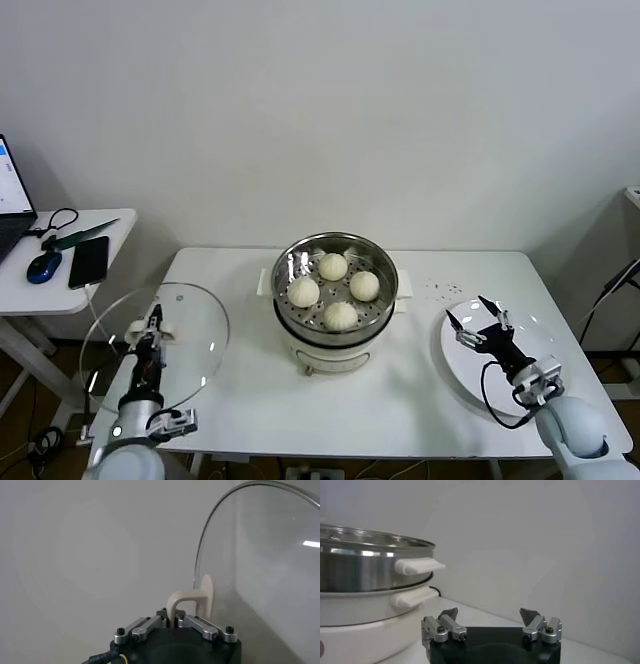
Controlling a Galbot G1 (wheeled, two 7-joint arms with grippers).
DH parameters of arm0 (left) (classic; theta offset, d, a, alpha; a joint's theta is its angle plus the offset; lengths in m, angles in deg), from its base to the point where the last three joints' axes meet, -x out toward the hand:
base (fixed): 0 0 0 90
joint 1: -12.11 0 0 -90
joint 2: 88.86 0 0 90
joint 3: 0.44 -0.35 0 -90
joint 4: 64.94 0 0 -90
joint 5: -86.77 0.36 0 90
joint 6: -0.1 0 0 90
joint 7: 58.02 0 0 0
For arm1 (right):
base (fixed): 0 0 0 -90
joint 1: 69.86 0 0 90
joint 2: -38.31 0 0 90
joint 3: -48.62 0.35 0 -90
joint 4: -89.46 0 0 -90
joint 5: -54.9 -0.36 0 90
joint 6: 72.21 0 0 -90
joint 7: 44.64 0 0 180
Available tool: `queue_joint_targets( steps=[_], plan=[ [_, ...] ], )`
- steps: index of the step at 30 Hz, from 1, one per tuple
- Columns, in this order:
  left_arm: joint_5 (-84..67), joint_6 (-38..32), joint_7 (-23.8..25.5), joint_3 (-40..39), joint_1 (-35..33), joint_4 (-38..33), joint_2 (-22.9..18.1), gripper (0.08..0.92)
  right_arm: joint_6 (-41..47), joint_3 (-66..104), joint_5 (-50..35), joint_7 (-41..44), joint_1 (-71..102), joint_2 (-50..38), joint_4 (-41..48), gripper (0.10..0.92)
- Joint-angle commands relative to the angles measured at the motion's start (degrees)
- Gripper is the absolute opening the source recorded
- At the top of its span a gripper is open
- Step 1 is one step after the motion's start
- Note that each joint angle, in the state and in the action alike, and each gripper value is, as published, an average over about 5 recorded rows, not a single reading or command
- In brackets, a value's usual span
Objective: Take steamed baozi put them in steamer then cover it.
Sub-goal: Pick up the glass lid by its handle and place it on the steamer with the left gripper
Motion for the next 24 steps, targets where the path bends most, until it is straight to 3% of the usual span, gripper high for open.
queue_joint_targets(
  steps=[1,5,8,15,20,24],
  plan=[
    [-1.78,19.54,6.8,-12.49,4.31,-13.32,11.57,0.155,0.05,-2.32,0.95,-0.12,-3.0,-0.19,2.18,0.823],
    [-0.1,24.0,14.23,-20.75,11.76,-13.04,14.87,0.155,0.08,-3.36,1.4,-0.3,-4.3,-0.16,3.58,0.823],
    [2.18,25.83,19.71,-26.25,16.88,-12.13,14.95,0.155,0.1,-3.7,1.71,-0.32,-4.83,-0.06,4.5,0.823],
    [9.4,28.07,27.44,-36.65,29.18,-5.84,6.65,0.155,-0.1,-3.41,2.61,-0.32,-5.16,0.52,5.88,0.823],
    [11.84,28.38,29.22,-42.1,35.16,-0.46,-0.68,0.155,-0.37,-2.25,2.82,-0.3,-4.62,0.54,6.03,0.823],
    [11.74,28.38,29.63,-44.25,38.25,3.4,-4.16,0.155,-0.5,-0.95,2.82,-0.25,-3.84,0.44,5.77,0.823]
  ],
)
